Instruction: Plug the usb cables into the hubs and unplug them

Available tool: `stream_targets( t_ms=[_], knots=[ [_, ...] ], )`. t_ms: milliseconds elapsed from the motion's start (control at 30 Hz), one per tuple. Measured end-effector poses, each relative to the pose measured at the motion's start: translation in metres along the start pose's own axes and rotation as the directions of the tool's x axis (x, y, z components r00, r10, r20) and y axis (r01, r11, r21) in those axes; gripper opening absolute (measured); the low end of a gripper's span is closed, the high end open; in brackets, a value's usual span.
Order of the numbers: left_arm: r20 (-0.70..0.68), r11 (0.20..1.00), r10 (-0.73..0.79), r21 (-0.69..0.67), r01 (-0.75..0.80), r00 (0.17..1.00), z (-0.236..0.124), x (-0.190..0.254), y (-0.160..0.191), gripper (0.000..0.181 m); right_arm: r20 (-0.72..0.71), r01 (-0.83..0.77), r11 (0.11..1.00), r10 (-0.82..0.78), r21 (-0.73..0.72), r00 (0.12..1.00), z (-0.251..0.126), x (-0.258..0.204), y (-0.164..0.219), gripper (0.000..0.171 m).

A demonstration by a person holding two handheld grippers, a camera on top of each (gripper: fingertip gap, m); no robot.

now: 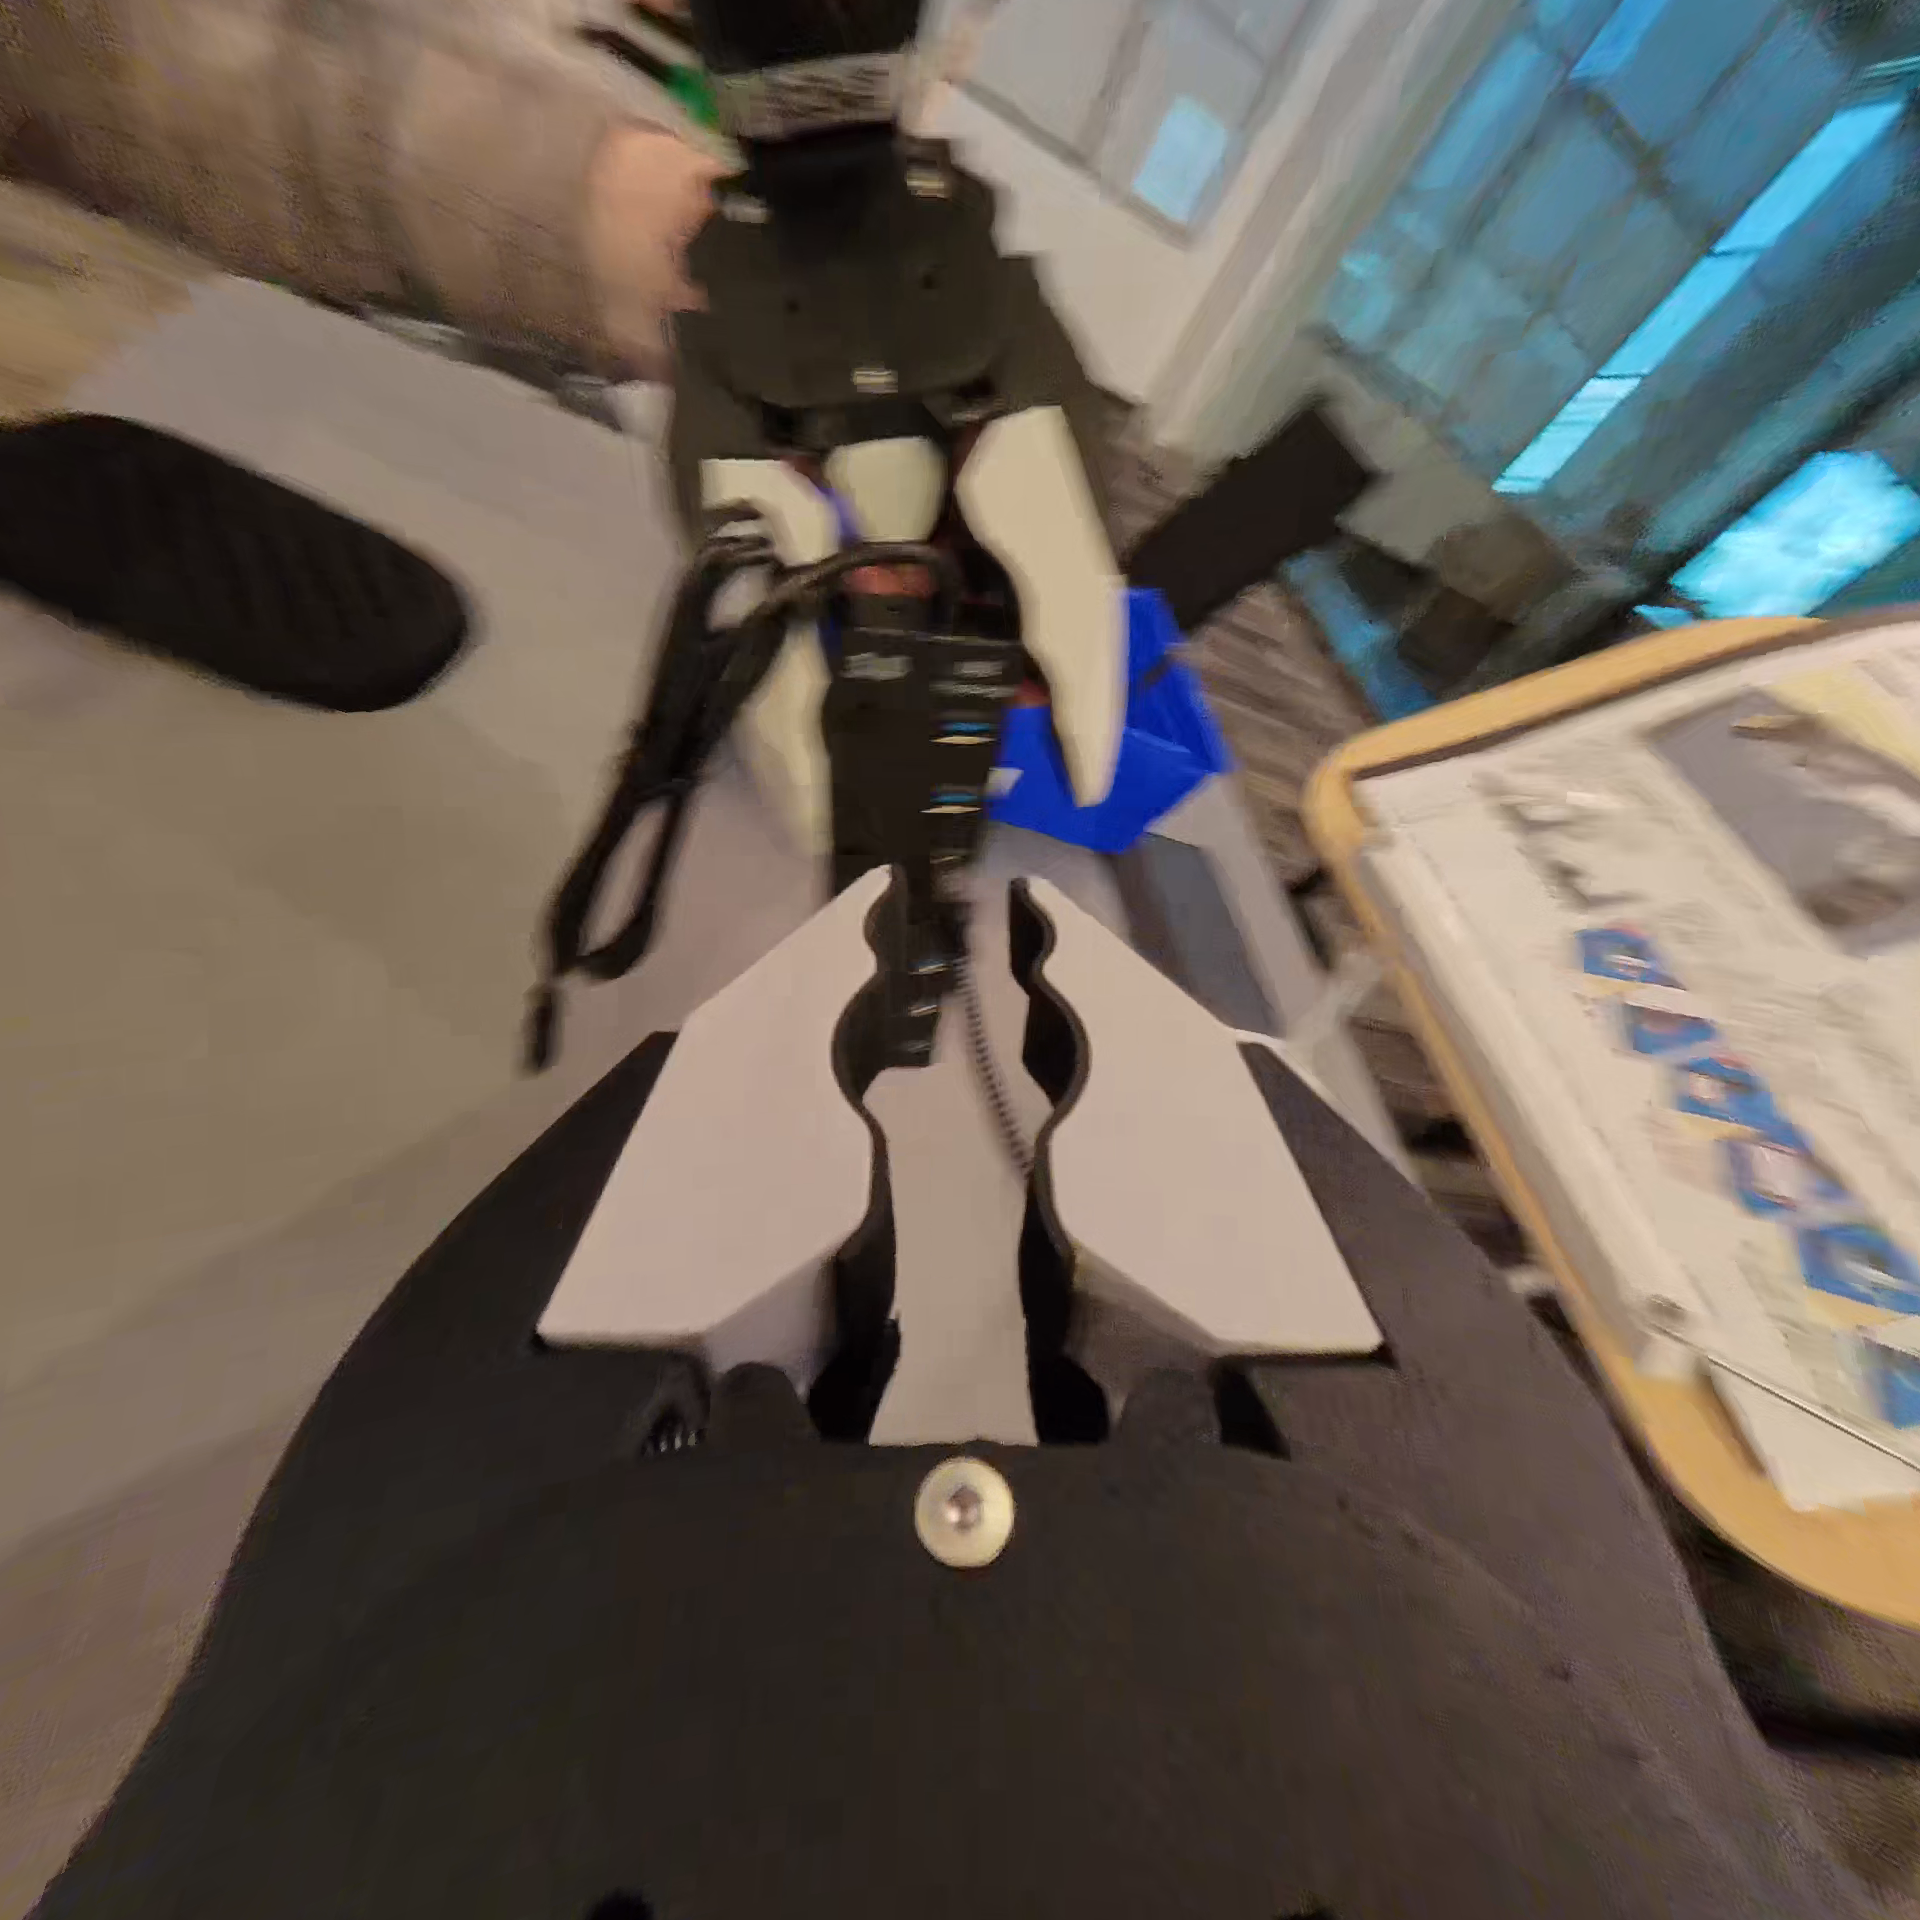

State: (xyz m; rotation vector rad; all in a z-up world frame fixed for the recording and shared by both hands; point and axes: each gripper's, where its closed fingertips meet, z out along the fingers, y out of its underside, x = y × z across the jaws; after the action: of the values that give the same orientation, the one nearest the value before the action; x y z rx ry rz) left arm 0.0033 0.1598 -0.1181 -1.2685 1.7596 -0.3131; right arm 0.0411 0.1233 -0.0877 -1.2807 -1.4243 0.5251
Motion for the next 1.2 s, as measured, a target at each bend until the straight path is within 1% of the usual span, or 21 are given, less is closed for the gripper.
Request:
stream_targets(
  t_ms=[33, 67, 133, 200, 233, 267, 300, 333, 367, 400, 433, 467, 500, 567, 667, 767, 900, 1000, 1133, 1167, 1200],
  knots=[
    [0.005, 1.0, -0.007, 0.001, 0.007, 1.0, -0.002, -0.002, 0.001, 0.066, 0.132, -0.035, 0.999, 0.036, -0.012, 0.991, -0.006, -0.019, 0.004, 0.015],
    [0.009, 1.0, -0.015, 0.006, 0.015, 1.0, -0.004, -0.004, 0.001, 0.066, 0.22, -0.062, 0.997, 0.068, -0.034, 0.973, -0.01, -0.032, 0.01, 0.02],
    [0.015, 0.999, -0.036, 0.02, 0.035, 0.999, -0.008, -0.009, -0.001, 0.066, 0.235, -0.071, 0.996, 0.082, -0.053, 0.969, -0.003, -0.035, 0.022, 0.022],
    [0.025, 0.997, -0.062, 0.046, 0.061, 0.998, -0.011, -0.015, -0.005, 0.066, 0.279, -0.123, 0.987, 0.146, -0.099, 0.949, 0.014, -0.043, 0.042, 0.033],
    [0.024, 0.995, -0.079, 0.061, 0.077, 0.997, -0.013, -0.017, -0.009, 0.066, 0.293, -0.143, 0.983, 0.171, -0.114, 0.941, 0.025, -0.046, 0.053, 0.036],
    [0.026, 0.993, -0.089, 0.077, 0.087, 0.996, -0.015, -0.019, -0.012, 0.066, 0.293, -0.159, 0.981, 0.185, -0.11, 0.938, 0.036, -0.047, 0.062, 0.039],
    [0.027, 0.991, -0.097, 0.092, 0.094, 0.995, -0.017, -0.02, -0.016, 0.066, 0.242, -0.18, 0.98, 0.194, -0.079, 0.951, 0.048, -0.039, 0.066, 0.042],
    [0.019, 0.989, -0.107, 0.107, 0.105, 0.994, -0.018, -0.02, -0.02, 0.066, 0.152, -0.217, 0.976, 0.215, -0.007, 0.965, 0.056, -0.022, 0.064, 0.04],
    [0.007, 0.987, -0.114, 0.118, 0.112, 0.993, -0.019, -0.019, -0.023, 0.066, 0.093, -0.268, 0.957, 0.259, 0.109, 0.962, 0.059, -0.006, 0.053, 0.034],
    [0.001, 0.985, -0.117, 0.128, 0.116, 0.993, -0.019, -0.017, -0.026, 0.066, 0.082, -0.305, 0.927, 0.294, 0.218, 0.952, 0.056, 0.002, 0.041, 0.032],
    [-0.007, 0.984, -0.121, 0.133, 0.121, 0.993, -0.018, -0.016, -0.028, 0.066, 0.06, -0.306, 0.911, 0.302, 0.277, 0.951, 0.053, 0.007, 0.032, 0.032],
    [-0.017, 0.983, -0.122, 0.135, 0.124, 0.992, -0.017, -0.014, -0.03, 0.066, 0.022, -0.292, 0.904, 0.301, 0.311, 0.953, 0.049, 0.013, 0.027, 0.031],
    [-0.022, 0.982, -0.124, 0.14, 0.125, 0.992, -0.015, -0.014, -0.032, 0.066, 0.02, -0.297, 0.89, 0.31, 0.345, 0.951, 0.045, 0.016, 0.02, 0.028],
    [-0.04, 0.981, -0.125, 0.143, 0.13, 0.991, -0.012, -0.011, -0.035, 0.066, 0.043, -0.324, 0.867, 0.333, 0.38, 0.942, 0.041, 0.017, 0.014, 0.028],
    [-0.063, 0.982, -0.113, 0.147, 0.121, 0.992, -0.008, -0.008, -0.04, 0.066, 0.041, -0.295, 0.872, 0.304, 0.392, 0.952, 0.039, 0.015, 0.01, 0.024],
    [-0.088, 0.98, -0.112, 0.154, 0.125, 0.99, -0.006, -0.004, -0.045, 0.066, 0.022, -0.238, 0.898, 0.248, 0.371, 0.969, 0.038, 0.012, 0.009, 0.015],
    [-0.128, 0.983, -0.105, 0.139, 0.123, 0.986, -0.005, 0.002, -0.045, 0.066, 0.034, -0.199, 0.929, 0.198, 0.312, 0.98, 0.04, 0.005, 0.011, 0.014],
    [-0.144, 0.984, -0.11, 0.121, 0.128, 0.983, -0.005, 0.003, -0.041, 0.066, 0.041, -0.205, 0.935, 0.201, 0.29, 0.979, 0.04, 0.005, 0.013, 0.013],
    [-0.133, 0.996, -0.082, 0.034, 0.087, 0.988, -0.004, 0.001, -0.031, 0.066, 0.019, -0.217, 0.939, 0.22, 0.268, 0.975, 0.043, 0.008, 0.016, 0.014],
    [-0.141, 0.998, -0.065, -0.014, 0.064, 0.988, -0.003, 0.003, -0.025, 0.069, 0.012, -0.211, 0.945, 0.215, 0.249, 0.976, 0.045, 0.008, 0.018, 0.013],
    [-0.151, 0.997, -0.047, -0.061, 0.039, 0.987, -0.003, 0.006, -0.02, 0.076, 0.007, -0.199, 0.953, 0.203, 0.228, 0.979, 0.046, 0.007, 0.02, 0.014]
  ],
)
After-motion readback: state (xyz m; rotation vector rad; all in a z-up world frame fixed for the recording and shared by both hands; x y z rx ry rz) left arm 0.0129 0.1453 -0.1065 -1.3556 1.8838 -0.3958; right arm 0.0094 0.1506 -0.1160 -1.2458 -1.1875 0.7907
